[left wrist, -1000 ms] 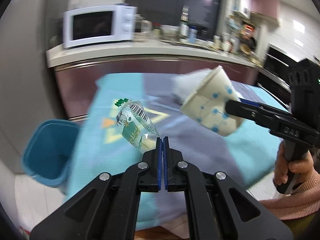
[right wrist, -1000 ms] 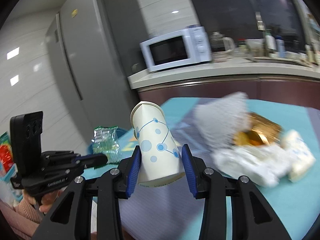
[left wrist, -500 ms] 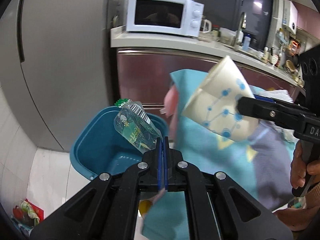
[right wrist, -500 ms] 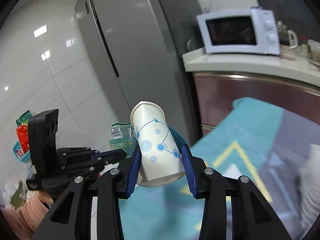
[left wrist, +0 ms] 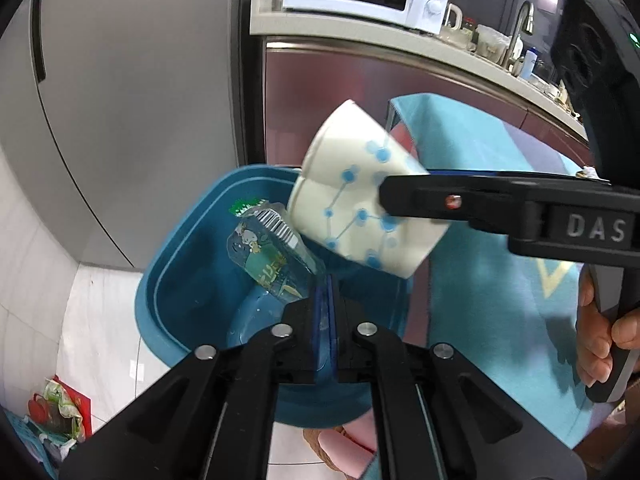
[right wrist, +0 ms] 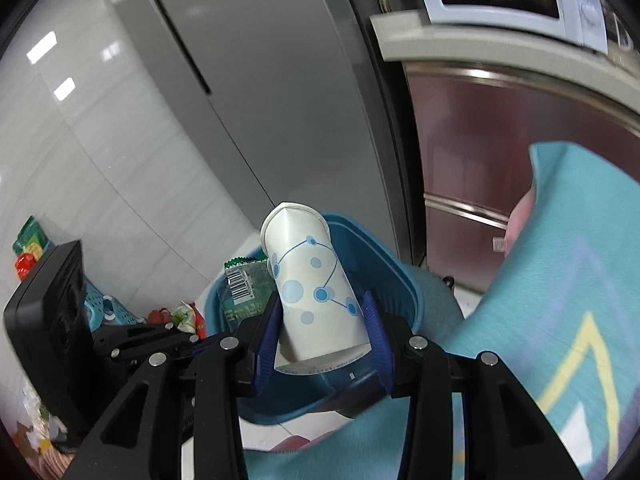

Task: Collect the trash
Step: 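Open both tools to drop the wrapper and cup into the bin, then move both tools back over the remaining trash on the table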

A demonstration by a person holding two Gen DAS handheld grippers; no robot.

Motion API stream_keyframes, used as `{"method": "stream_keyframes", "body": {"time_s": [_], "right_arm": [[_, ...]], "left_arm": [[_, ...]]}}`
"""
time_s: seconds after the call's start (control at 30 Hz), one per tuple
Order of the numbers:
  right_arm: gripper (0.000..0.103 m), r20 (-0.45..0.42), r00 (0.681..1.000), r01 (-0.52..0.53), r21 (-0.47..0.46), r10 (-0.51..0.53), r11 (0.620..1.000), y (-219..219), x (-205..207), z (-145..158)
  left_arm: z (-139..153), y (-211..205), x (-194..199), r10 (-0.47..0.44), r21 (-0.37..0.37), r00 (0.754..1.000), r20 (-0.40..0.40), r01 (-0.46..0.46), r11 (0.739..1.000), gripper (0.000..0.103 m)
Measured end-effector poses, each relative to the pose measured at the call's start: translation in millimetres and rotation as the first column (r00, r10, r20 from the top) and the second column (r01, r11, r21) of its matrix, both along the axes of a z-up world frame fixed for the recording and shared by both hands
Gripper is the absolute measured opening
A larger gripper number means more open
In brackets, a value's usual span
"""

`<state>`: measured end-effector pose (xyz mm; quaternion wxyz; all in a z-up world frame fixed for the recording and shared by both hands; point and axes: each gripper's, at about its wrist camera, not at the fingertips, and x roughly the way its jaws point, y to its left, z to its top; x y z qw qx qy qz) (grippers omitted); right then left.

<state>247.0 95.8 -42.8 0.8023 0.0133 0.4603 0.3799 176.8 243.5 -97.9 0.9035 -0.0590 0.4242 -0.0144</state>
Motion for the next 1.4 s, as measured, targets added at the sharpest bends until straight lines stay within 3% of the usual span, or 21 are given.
{"method": "stream_keyframes", "body": {"time_s": [0.07, 0.2, 0.3, 0.47, 0.67, 0.87, 1.17, 1.4], "right_arm": [[0.040, -0.028, 1.000, 0.007, -0.021, -0.007, 1.000, 6.0, 5.2, -7.7], [0.040, -0.045, 0.999, 0.025, -0.017, -0.026, 1.000, 2.9, 10.6, -14.5], [0.047, -0.036, 0.999, 0.037, -0.009, -0.037, 0.999, -1.7, 12.4, -13.4], [0.049, -0.040, 0.998, 0.048, 0.023, -0.048, 0.999, -18.5, 13.5, -10.7], [0.049, 0.042, 0.998, 0.049, 0.092, -0.053, 0.995, -65.0, -13.2, 23.1], [0.049, 0.164, 0.981, 0.084, 0.119, -0.103, 0.989, -130.0, -57.1, 52.3], [0.049, 0.297, 0.909, 0.268, 0.117, -0.291, 0.956, -241.9, -107.4, 67.1], [0.050, 0.320, 0.824, 0.451, 0.128, -0.467, 0.883, -319.5, -119.6, 62.3]], "left_arm": [[-6.9, 2.4, 8.2, 0.005, -0.007, 1.000, -0.013, -0.005, 1.000, 0.004], [-16.4, 5.7, 20.1, 0.023, -0.016, 0.999, -0.034, -0.023, 1.000, 0.021], [-18.6, 5.5, 18.3, 0.040, -0.011, 0.999, -0.035, -0.040, 0.999, 0.029], [-13.9, 2.1, 14.2, 0.070, -0.005, 0.997, -0.024, -0.070, 0.998, 0.030], [19.9, -18.8, -26.3, 0.023, 0.000, 0.997, 0.080, -0.023, 1.000, 0.038], [60.8, -70.5, -47.4, -0.098, -0.031, 0.971, 0.216, 0.107, 0.994, 0.048], [80.5, -163.1, -56.9, -0.275, -0.048, 0.922, 0.272, 0.299, 0.953, 0.053], [76.7, -238.0, -52.6, -0.394, -0.031, 0.883, 0.257, 0.415, 0.909, 0.056]]}}
